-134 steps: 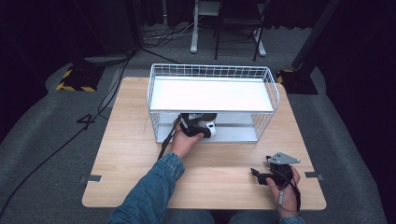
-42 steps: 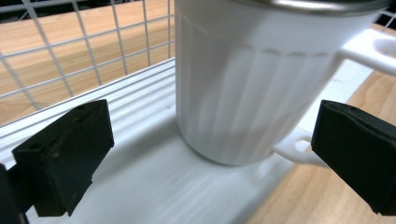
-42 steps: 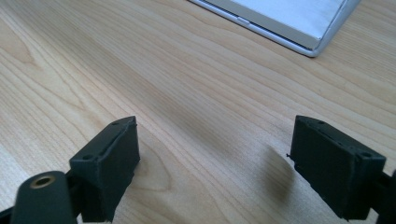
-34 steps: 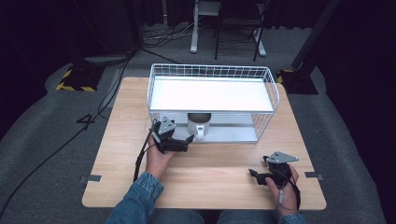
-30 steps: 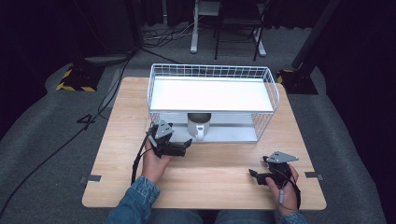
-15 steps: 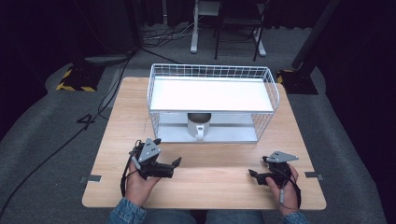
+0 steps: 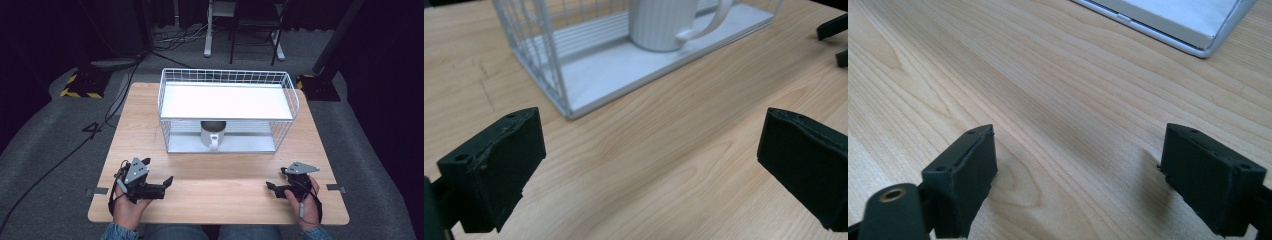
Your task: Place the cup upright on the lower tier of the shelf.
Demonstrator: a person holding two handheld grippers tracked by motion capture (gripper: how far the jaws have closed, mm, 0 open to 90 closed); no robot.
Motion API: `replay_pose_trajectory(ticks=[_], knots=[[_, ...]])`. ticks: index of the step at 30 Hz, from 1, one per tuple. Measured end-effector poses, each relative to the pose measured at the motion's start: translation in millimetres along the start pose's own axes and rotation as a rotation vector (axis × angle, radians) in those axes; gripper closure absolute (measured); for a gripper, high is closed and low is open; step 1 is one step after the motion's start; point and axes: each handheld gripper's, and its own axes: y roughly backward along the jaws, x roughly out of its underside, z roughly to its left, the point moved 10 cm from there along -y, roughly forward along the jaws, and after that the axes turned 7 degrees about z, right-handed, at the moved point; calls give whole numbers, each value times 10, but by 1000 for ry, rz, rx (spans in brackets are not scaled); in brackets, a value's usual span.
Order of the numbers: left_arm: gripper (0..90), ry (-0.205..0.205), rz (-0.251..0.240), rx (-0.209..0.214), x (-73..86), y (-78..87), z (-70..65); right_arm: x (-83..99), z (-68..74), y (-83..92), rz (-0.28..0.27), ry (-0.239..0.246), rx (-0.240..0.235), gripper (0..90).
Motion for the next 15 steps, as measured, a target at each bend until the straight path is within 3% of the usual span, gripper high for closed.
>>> replay_pose_trajectory(ticks=[6,13,15], knots=[[0,61,50,3,182,-16,150,1,2,1,1,1,0,150],[0,57,140,-18,416,-70,275,0,0,0,0,0,0,149],[0,75,151,-15,458,-80,296,0,0,0,0,0,0,149]])
